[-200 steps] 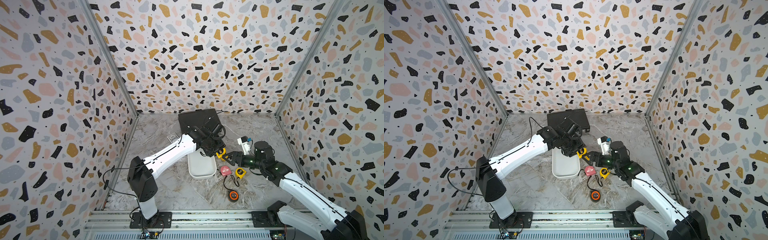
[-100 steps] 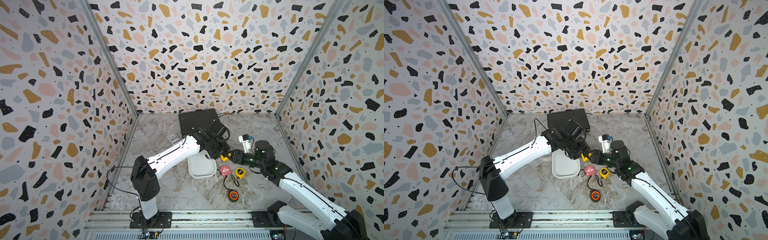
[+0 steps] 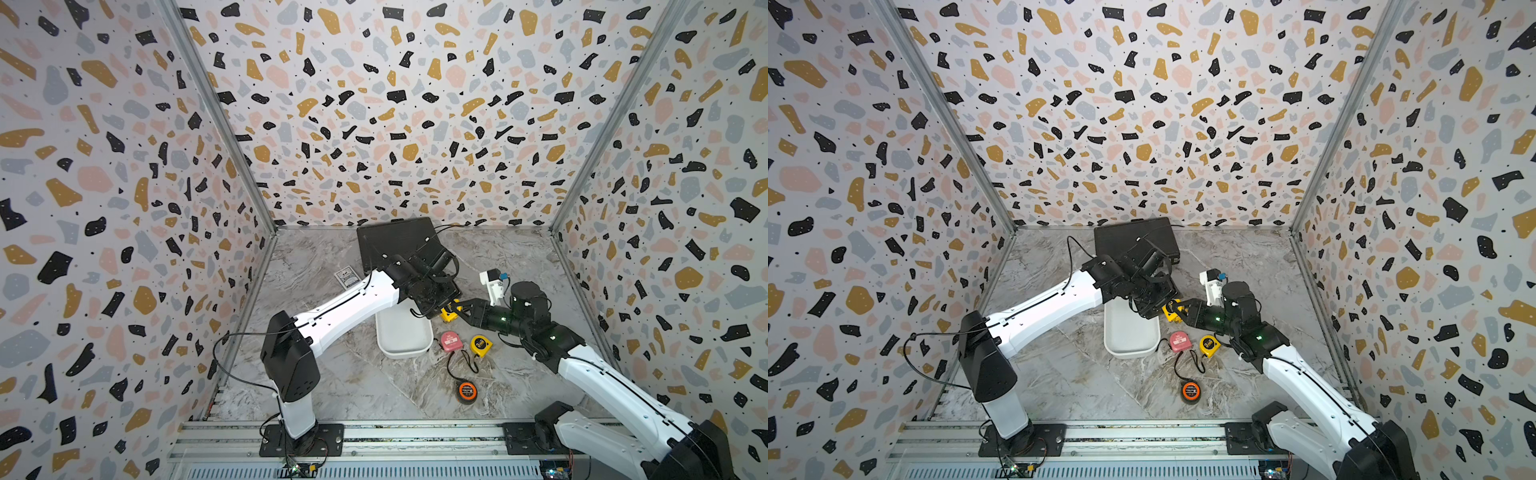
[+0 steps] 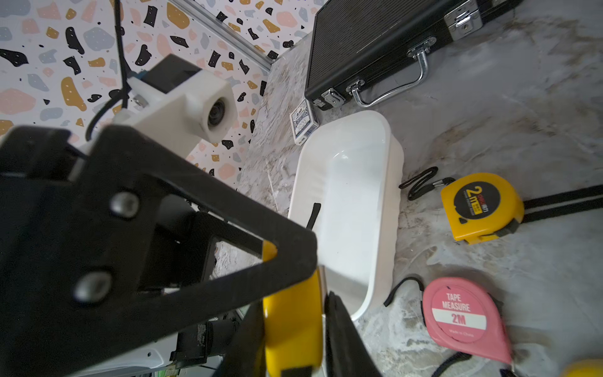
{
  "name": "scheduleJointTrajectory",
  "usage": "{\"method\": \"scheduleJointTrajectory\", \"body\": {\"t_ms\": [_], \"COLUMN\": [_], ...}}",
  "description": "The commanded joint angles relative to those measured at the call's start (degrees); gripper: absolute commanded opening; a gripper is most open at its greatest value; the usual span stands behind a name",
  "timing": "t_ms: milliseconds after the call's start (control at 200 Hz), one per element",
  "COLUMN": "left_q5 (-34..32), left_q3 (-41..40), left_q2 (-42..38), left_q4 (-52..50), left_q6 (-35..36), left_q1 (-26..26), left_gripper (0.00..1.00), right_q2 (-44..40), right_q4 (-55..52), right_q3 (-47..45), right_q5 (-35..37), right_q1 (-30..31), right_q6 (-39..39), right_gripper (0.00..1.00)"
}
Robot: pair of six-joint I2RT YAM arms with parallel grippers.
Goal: Take the tape measure out of the storage box
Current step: Place the tape measure at the center of the board.
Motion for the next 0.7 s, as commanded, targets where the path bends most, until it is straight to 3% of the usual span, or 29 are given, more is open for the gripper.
{"method": "scheduleJointTrajectory", "body": {"t_ms": [0,160,691], "left_q5": [1.3,-0.2,-1.8], "left_q3": [2.3,1.8,-1.6], "left_q2": [0.8,-0.2,-3.5], "left_q4": [2.5,1.3,0.5], "left_q6": [0.9,1.7,2.0], "left_q1": [-0.3,-0.3,0.1], "left_gripper": [0.98,1.0,1.0], "right_q2": [-1.8,-2.3,0.4], "right_q4": [-2.3,-6.2,-15.7], "right_q3": [-0.3,-0.3,-4.8], "right_q5": [0.1,-2.2,3.4], "right_q1": [-3.2,-11.7,-24.0], "right_q6": [-0.8,-1.8,-4.2], "right_gripper": [0.02,0.0,0.0]}}
